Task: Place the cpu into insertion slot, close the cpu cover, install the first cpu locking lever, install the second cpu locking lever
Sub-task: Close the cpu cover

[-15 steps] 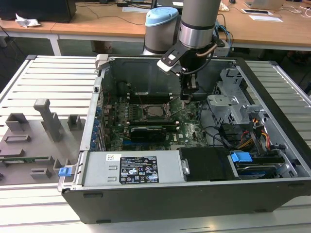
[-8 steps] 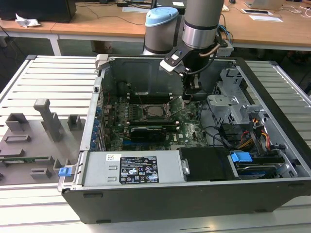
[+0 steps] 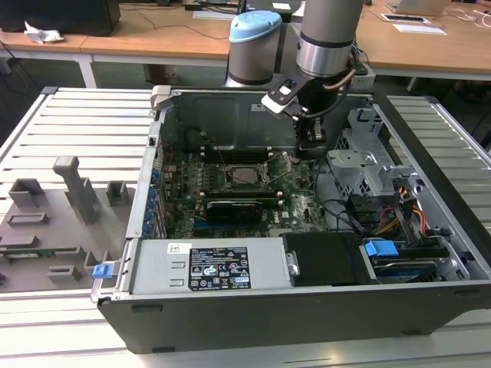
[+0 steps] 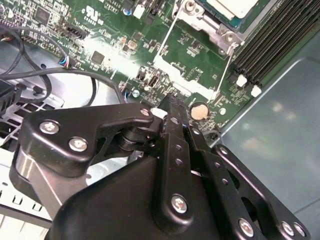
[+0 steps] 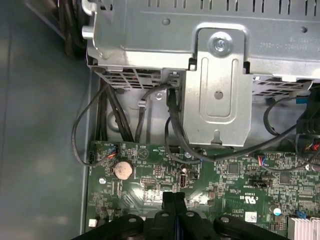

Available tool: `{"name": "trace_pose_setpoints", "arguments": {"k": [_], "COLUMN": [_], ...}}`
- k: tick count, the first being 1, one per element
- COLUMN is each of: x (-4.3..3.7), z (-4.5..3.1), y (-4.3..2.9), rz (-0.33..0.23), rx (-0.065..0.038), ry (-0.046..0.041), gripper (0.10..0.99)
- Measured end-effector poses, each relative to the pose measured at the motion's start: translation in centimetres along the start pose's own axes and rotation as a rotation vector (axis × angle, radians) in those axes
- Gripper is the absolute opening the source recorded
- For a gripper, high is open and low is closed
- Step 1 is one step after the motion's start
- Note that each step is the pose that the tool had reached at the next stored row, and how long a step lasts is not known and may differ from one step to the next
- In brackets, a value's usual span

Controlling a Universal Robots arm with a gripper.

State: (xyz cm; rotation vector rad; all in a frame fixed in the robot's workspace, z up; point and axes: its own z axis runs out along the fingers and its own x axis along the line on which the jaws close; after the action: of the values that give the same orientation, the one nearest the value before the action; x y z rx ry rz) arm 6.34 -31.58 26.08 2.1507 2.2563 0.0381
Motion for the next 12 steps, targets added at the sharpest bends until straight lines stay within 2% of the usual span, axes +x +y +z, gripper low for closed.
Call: {"name": "trace_pose_setpoints", "arguments": {"k": [12], "x": [-0.06], "z": [0.04], "y": [1.22], "rz": [0.0], "rx": [0.001], "ry": [0.0001], "gripper": [0.106]}}
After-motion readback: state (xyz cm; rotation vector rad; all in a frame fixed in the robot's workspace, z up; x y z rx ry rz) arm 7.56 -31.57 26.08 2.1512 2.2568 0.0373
